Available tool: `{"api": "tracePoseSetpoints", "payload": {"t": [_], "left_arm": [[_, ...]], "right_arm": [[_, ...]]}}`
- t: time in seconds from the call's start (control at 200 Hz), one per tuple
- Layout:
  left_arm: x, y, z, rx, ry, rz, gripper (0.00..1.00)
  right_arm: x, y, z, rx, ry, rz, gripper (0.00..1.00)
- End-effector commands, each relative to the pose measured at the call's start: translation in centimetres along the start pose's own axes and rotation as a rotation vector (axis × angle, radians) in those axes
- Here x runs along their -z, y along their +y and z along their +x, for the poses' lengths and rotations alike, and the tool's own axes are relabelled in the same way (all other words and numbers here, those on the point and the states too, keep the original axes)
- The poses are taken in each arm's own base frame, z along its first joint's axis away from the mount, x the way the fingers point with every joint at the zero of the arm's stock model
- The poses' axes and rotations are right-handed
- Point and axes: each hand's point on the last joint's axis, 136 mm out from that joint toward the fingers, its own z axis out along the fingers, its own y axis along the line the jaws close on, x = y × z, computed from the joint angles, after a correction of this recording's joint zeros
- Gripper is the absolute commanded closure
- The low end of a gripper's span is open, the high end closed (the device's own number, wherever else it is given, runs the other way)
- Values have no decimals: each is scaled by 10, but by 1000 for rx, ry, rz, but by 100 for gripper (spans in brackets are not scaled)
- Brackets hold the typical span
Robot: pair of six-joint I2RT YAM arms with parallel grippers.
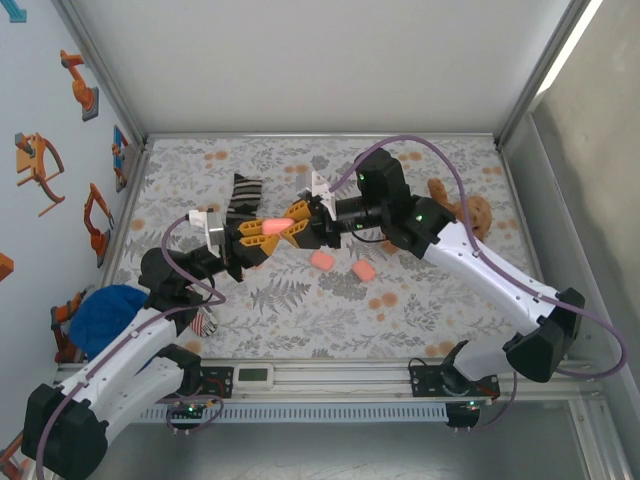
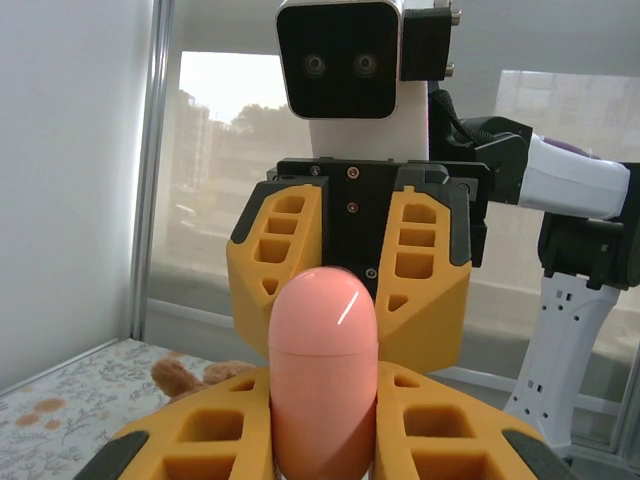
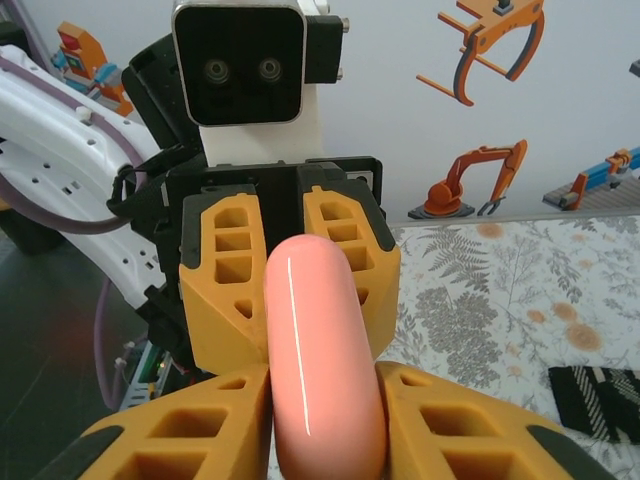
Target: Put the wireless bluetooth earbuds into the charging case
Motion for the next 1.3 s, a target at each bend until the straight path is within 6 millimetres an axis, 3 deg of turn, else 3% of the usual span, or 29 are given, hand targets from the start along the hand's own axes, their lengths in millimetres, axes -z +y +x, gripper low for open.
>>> {"api": "tracePoseSetpoints", "payload": {"t": [0.0, 0.1, 0.316, 0.486, 0.656, 0.861, 0.972, 1.137, 1.297], "left_arm": [[-2, -1, -11, -41, -26, -5, 100], [-2, 2, -10, -37, -22, -20, 98], [-1, 7, -2, -29, 3, -49, 53], [5, 11, 11, -20, 59, -100, 36], [25, 10, 22, -37, 110, -201, 20], [69, 28, 28, -76, 187, -500, 6], [88, 32, 31, -67, 252, -608, 5], [101, 35, 38, -16, 325, -683, 3], [111, 42, 45, 3, 354, -750, 2]], "right_arm": [[-2, 0, -1, -33, -18, 9, 77], [-1, -2, 0, -53, -24, 30, 79], [3, -4, 7, -70, -20, 72, 79], [8, -10, 16, -80, -5, 127, 81], [15, -16, 34, -116, 22, 195, 81], [18, -27, 86, -252, 116, 286, 81], [14, -30, 122, -358, 174, 308, 81], [6, -34, 174, -517, 250, 339, 80], [-1, -32, 209, -621, 303, 333, 81]]}}
